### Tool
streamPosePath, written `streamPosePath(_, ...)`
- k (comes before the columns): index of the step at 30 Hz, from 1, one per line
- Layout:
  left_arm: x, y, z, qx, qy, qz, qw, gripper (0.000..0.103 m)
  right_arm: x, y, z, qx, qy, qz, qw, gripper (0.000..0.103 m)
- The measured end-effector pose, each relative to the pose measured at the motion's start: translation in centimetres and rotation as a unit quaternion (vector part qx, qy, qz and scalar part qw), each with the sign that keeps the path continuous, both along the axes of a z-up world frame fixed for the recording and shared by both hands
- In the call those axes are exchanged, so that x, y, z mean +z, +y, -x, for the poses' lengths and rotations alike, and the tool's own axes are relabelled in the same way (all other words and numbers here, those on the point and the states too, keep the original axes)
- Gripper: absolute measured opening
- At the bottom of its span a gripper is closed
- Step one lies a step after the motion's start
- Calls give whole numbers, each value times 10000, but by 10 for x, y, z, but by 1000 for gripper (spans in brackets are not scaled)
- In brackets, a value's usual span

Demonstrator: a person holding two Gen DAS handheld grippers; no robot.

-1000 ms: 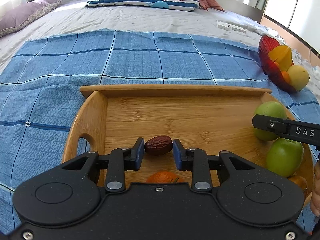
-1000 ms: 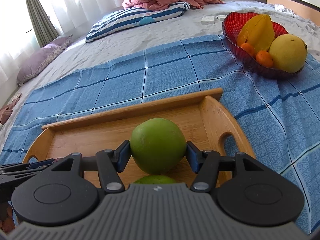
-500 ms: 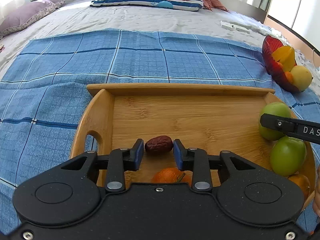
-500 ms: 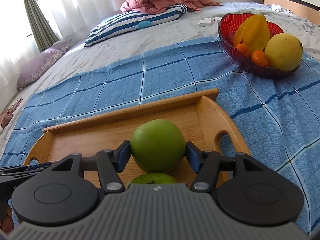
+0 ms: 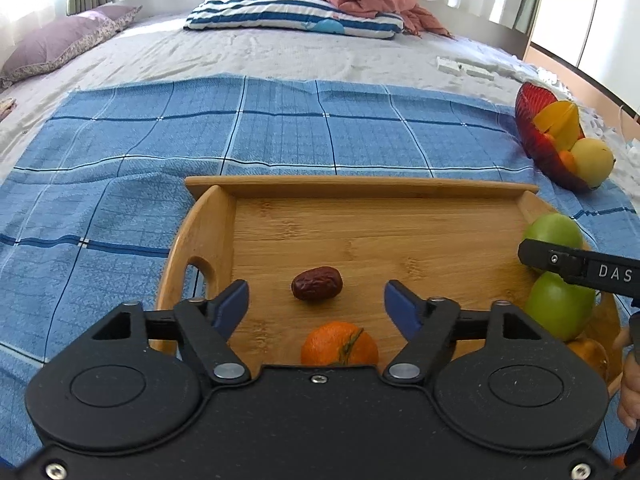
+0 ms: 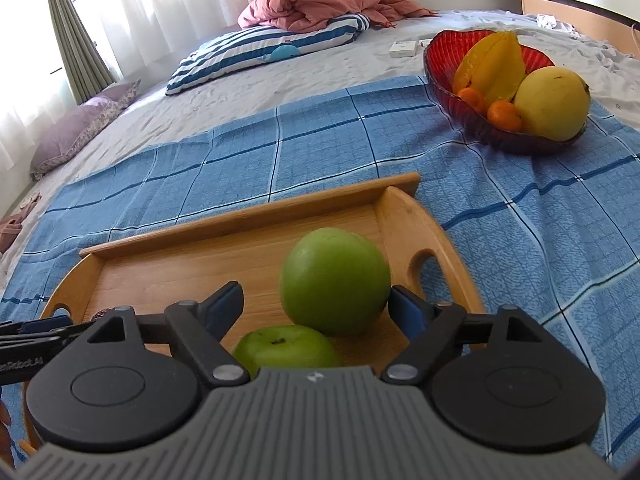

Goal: Organize fruits
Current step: 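Withdraw both open tools from the tray toward the remaining dates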

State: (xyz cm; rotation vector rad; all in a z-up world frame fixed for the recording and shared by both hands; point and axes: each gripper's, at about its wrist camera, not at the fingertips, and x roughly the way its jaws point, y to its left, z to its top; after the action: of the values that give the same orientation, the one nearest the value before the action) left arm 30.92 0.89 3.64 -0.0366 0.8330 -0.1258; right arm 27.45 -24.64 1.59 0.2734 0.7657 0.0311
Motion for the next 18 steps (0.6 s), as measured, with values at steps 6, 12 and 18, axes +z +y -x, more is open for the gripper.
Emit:
streamPosePath(6, 6, 0, 20, -11, -210, -40, 9998, 85, 7, -2, 11, 86, -174, 125, 9997, 92)
streamPosePath(12, 12, 2, 41, -83, -291, 81, 9995, 86, 15, -5, 26, 116, -358, 227, 9990, 96)
streamPosePath(18, 20, 1, 75, -241, -423, 274, 9984, 87, 25, -13, 49, 150, -650, 164, 9976, 100)
